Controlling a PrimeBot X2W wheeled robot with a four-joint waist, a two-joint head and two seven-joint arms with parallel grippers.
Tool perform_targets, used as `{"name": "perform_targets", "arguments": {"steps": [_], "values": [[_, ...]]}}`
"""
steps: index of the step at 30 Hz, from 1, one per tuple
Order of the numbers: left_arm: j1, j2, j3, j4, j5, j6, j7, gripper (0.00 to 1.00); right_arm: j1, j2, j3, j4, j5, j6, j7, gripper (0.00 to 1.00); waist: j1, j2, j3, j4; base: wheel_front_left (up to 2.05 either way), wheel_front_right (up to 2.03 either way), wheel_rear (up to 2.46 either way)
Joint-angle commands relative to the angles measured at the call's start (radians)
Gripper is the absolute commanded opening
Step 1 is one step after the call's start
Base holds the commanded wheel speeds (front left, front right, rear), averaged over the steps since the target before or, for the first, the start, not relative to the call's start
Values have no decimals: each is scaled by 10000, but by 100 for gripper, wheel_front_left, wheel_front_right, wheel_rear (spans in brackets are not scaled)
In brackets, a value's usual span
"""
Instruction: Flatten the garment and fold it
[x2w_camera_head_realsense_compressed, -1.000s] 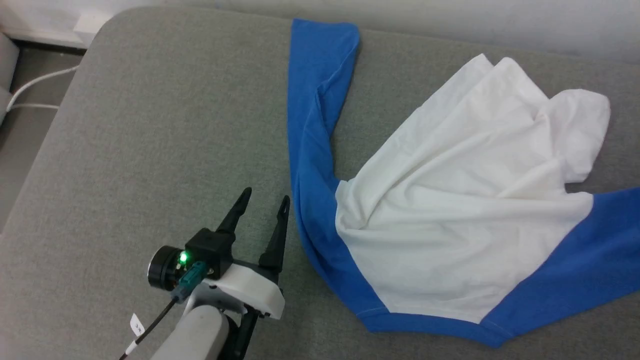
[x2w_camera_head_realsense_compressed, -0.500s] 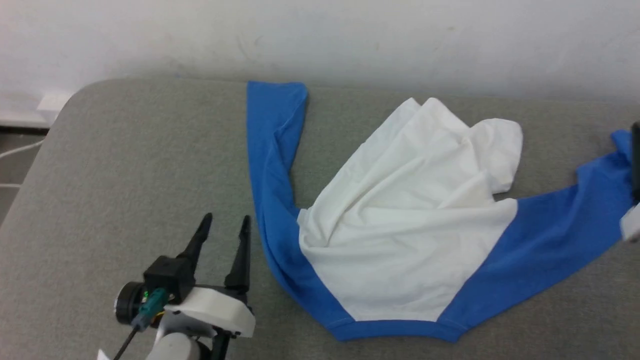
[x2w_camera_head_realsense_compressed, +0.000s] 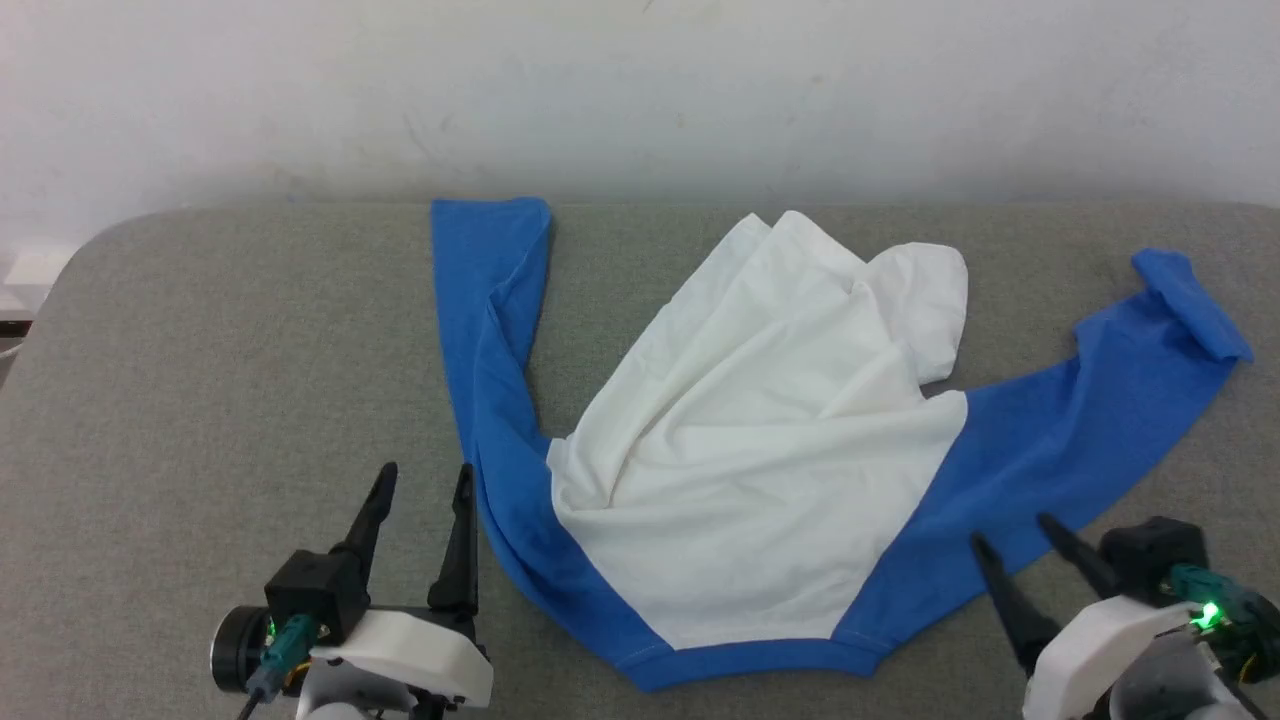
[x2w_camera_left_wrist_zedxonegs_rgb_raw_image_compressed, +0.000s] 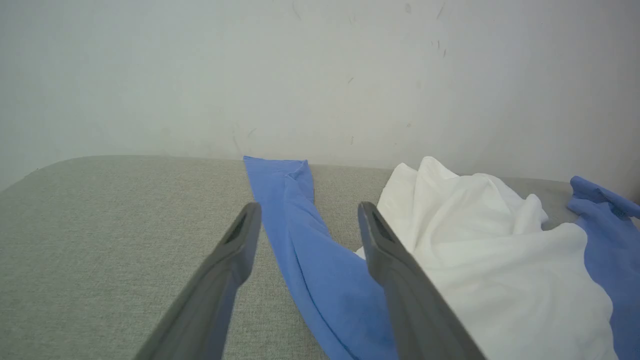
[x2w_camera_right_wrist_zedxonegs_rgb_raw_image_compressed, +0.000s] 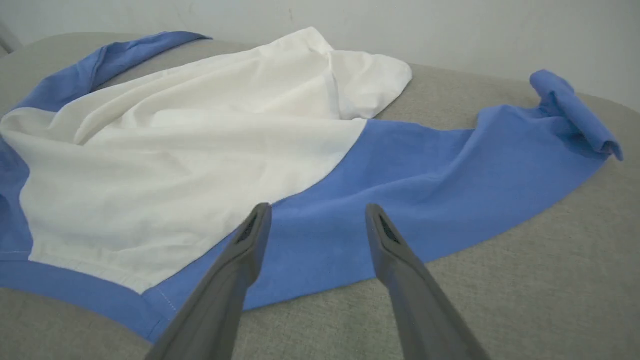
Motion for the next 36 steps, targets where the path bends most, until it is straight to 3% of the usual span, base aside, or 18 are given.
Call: {"name": "perform_targets", "arguments": {"steps": [1, 5, 9, 23, 24, 25, 30, 36], "values": [[95, -61, 36, 32, 92, -104, -47, 100, 123, -120, 175, -232, 213, -23, 540, 100, 1, 1, 47, 14, 0, 0, 0], [17, -173, 7, 124, 178, -217, -47, 100, 250, -412, 619, -631, 505, -23, 2206, 100, 1, 1, 201, 118, 0, 0, 0], [-176, -250, -129, 300, 271, -351, -47, 100, 143, -567, 794, -576, 475, -23, 3180, 100, 1, 1, 443, 375, 0, 0, 0], [-586, -441, -157, 703, 416, -546, -47, 100, -271, -475, 1157, 1052, 348, -23, 3744, 100, 1, 1, 1016, 1102, 0, 0, 0], [-591, -441, -148, 729, 420, -558, -47, 100, -260, -476, 1172, 1158, 321, -23, 3779, 31, 1, 1, 1021, 1108, 0, 0, 0], [-594, -440, -144, 760, 425, -571, -47, 100, -250, -494, 1169, 1241, 284, -23, 3783, 0, 1, 1, 1021, 1107, 0, 0, 0], [-500, -402, -211, 993, 458, -675, -47, 100, -164, -469, 748, 1327, 256, -23, 3537, 0, 1, 1, 742, 931, 0, 0, 0], [-274, -305, -436, 1177, 521, -774, 26, 100, 448, -385, 60, 604, 389, -23, 3555, 0, 1, 1, 139, 592, 0, 0, 0]]}}
